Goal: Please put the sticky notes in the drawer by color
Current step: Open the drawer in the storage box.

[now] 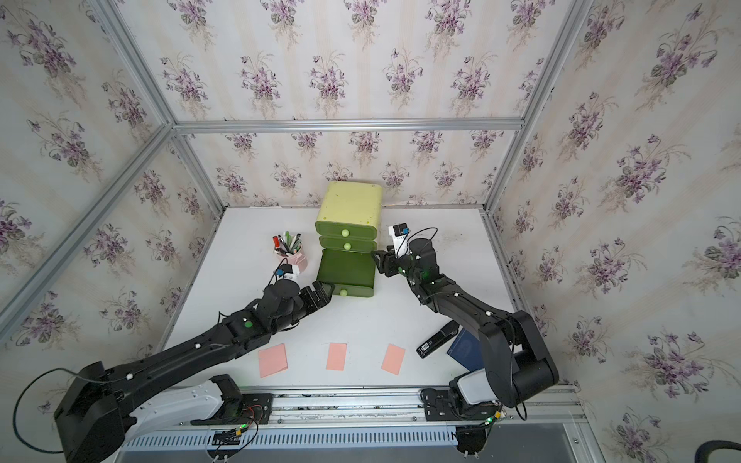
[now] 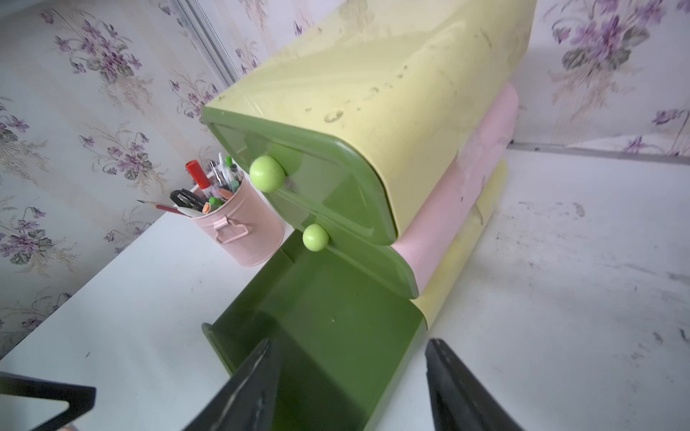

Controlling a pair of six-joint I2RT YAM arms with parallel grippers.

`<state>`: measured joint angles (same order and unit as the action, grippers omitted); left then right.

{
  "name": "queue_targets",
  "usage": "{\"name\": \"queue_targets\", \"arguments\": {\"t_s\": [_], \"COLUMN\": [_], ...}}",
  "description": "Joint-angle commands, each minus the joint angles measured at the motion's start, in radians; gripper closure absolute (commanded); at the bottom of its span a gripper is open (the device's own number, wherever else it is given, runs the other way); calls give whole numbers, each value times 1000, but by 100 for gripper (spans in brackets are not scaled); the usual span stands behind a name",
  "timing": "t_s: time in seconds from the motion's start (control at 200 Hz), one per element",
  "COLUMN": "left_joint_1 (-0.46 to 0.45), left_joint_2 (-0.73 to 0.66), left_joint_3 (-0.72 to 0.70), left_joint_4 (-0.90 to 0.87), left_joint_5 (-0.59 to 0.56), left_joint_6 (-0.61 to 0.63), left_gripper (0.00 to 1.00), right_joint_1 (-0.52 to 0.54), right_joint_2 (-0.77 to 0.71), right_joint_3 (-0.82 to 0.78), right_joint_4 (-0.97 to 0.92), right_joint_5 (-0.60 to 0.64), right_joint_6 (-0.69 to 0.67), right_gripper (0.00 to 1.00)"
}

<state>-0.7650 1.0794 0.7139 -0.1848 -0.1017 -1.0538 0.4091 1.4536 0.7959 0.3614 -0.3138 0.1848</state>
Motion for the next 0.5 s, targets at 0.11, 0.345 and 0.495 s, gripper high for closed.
{"name": "queue_targets", "arguments": {"t_s": [0.11,0.345,0.495], "left_joint_1": [25,-9,-6], "left_joint_2": [-1,34,19], "left_joint_3": [226,196,132], "left_joint_4": [-811,-1045,-1123], "left_joint_5": [-15,114,69], "left_joint_6": [249,116,76], "left_gripper": [0,0,0], "right_joint_1": [15,73,73], "right_joint_2": [-18,-90,-97], "right_joint_3": [4,-64,-92], "right_joint_4": [-211,-291,-253], "right_joint_5": [-115,-72,-103], "right_joint_6": [101,38,46], "right_gripper": [35,35,35]}}
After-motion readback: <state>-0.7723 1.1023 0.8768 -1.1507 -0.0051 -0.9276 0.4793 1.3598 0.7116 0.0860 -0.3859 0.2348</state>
